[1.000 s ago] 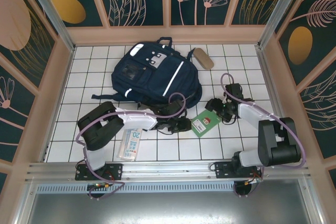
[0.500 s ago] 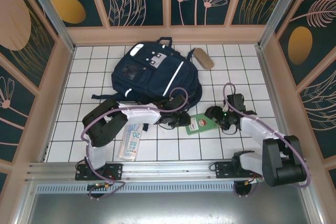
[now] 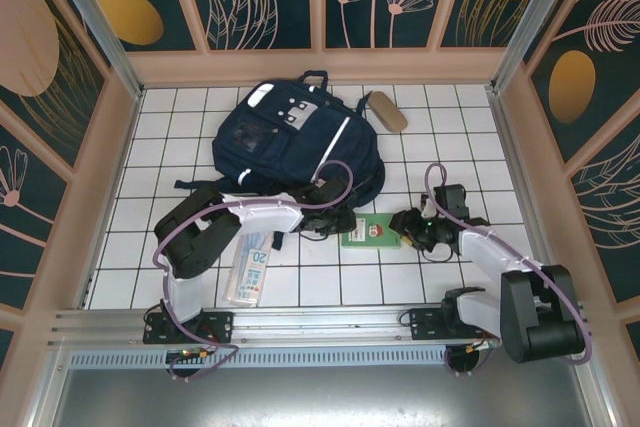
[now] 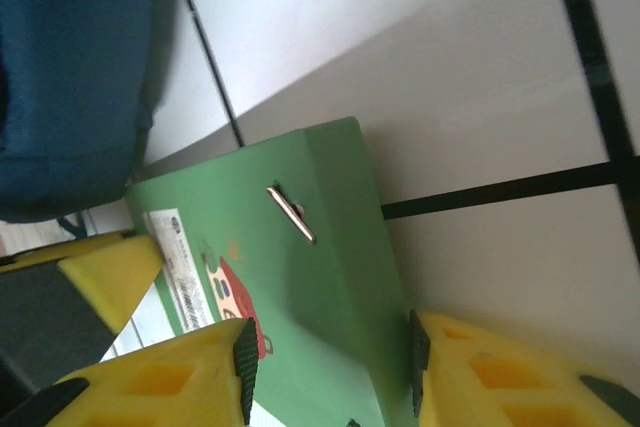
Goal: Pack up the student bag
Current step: Rotate the loose stationery at the center of the table, then pick up the loose stationery at the center of the table.
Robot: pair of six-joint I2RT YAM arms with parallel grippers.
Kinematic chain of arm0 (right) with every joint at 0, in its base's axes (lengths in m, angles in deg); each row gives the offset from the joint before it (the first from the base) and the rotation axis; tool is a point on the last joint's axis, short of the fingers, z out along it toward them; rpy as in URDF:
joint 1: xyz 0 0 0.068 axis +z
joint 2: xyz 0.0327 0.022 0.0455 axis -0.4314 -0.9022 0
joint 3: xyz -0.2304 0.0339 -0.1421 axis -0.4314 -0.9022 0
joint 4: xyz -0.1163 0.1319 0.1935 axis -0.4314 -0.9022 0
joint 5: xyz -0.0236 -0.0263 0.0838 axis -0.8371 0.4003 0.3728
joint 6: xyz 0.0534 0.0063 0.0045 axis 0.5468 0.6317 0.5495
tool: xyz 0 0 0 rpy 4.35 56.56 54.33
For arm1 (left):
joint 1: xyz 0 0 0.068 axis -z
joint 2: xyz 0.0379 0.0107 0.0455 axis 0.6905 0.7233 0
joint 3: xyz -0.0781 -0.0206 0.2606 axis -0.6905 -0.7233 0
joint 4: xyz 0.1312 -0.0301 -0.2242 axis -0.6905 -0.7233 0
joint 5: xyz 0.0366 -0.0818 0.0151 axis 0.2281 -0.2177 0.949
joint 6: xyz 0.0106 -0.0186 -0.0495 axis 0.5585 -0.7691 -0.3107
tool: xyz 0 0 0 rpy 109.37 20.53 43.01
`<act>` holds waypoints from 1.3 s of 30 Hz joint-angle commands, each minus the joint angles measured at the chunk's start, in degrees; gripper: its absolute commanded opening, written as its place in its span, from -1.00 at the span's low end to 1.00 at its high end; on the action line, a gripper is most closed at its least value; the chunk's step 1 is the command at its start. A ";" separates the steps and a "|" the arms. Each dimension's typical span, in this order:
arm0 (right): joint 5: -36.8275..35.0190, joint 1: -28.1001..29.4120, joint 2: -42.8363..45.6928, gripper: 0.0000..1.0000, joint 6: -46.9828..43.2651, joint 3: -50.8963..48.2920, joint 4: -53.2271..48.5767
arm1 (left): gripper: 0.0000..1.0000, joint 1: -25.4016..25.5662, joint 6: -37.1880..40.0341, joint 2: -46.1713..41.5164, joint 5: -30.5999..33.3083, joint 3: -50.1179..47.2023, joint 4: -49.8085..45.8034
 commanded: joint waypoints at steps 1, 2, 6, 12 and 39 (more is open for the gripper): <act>16.29 1.51 2.53 -0.15 -0.11 0.48 6.34 | -0.44 1.84 0.83 2.57 -4.43 -1.68 0.80; 16.88 1.60 3.08 -0.16 -0.11 0.31 6.64 | -0.44 1.82 0.93 2.64 -4.43 -1.70 0.79; 16.47 1.50 3.42 -0.16 -0.54 0.26 6.36 | -0.45 1.78 1.11 2.55 -4.41 -1.78 0.98; 20.34 1.50 3.51 -0.23 -0.11 -0.13 9.41 | -0.43 1.87 1.32 2.71 -4.78 -2.03 1.49; 24.43 2.88 1.70 -0.24 -0.33 0.37 17.05 | -0.41 1.79 3.16 2.84 -6.78 -2.12 2.98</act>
